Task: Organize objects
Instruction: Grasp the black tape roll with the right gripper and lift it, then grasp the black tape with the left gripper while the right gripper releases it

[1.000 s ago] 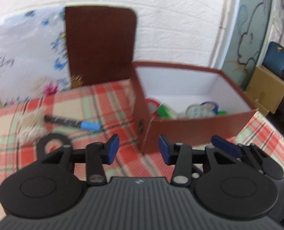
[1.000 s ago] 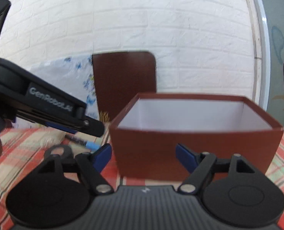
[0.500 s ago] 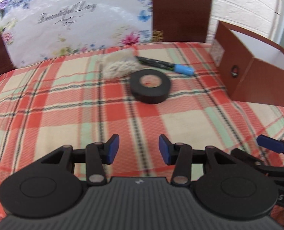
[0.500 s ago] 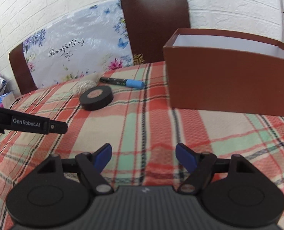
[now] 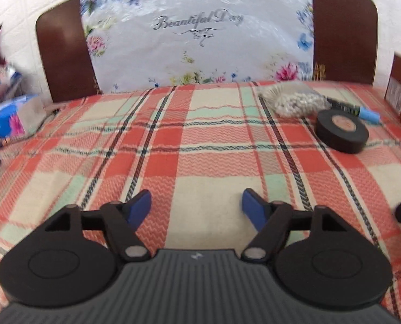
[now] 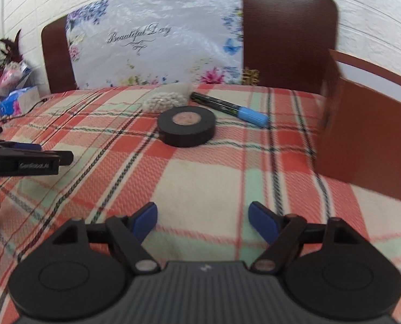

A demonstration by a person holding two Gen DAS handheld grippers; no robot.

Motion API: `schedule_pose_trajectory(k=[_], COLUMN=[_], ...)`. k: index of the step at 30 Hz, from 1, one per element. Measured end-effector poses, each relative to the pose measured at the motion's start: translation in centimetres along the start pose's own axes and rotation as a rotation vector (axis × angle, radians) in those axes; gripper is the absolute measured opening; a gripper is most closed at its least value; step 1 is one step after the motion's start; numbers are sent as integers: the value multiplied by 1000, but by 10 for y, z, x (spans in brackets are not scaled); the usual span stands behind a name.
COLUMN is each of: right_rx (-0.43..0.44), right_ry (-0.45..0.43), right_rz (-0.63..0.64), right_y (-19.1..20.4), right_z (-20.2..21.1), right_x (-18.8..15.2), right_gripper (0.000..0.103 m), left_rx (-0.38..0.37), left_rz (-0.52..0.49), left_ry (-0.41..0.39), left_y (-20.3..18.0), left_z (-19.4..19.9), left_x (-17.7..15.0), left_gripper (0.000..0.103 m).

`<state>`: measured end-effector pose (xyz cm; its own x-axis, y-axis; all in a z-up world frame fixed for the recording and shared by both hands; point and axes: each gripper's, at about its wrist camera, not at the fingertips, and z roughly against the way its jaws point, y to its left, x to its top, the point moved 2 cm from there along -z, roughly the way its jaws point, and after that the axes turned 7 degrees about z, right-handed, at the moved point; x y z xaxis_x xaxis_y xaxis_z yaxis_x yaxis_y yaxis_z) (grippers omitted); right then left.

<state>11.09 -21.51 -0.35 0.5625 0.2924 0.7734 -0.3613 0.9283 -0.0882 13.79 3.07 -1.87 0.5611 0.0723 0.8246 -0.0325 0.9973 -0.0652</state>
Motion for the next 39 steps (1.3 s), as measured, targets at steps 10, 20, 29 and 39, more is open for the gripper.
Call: schedule_pose_trajectory(k=[10,20,29,39], right_rx=[20,65,-184,-270], right_ry=[-9,18,52,24], right_rz=[53,45,-84,-101], right_y=[5,1,-84,-120], right_z=[-94,-61,76,128], right_x=[74,47,-69,-109], right_gripper=[87,81,81,86], left_rx=[-42,-46,-52,-678], left_rz=[50,54,-1,-231], left_ry=[-11,-8,49,351], left_y=[6,8,-18,-239], left_z=[-3,-4,3,79], left_x=[0,0,5,-2], left_gripper=[80,81,77,72])
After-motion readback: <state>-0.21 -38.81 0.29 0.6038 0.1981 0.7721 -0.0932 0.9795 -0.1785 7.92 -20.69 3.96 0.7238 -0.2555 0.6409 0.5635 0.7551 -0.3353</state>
